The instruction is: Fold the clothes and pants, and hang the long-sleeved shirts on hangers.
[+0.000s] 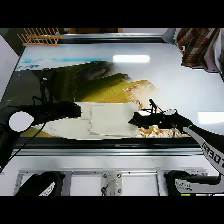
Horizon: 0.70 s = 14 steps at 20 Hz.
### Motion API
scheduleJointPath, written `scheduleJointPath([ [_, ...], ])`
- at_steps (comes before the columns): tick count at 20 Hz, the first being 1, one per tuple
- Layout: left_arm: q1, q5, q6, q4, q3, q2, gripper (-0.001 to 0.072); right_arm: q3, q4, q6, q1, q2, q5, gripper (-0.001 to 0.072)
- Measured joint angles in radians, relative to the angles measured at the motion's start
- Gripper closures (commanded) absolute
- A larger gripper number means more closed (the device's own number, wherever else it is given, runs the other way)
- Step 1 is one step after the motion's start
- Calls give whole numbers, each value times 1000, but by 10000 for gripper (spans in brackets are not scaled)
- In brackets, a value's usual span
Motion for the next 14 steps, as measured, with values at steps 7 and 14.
scheduleJointPath([
  [7, -3, 49, -18, -63, 0, -172, 695, 50, -293, 120, -138, 127, 104, 698],
  [14, -49, 178, 152, -320, 23, -454, 696, 371, -837, 342, -251, 263, 442, 698],
])
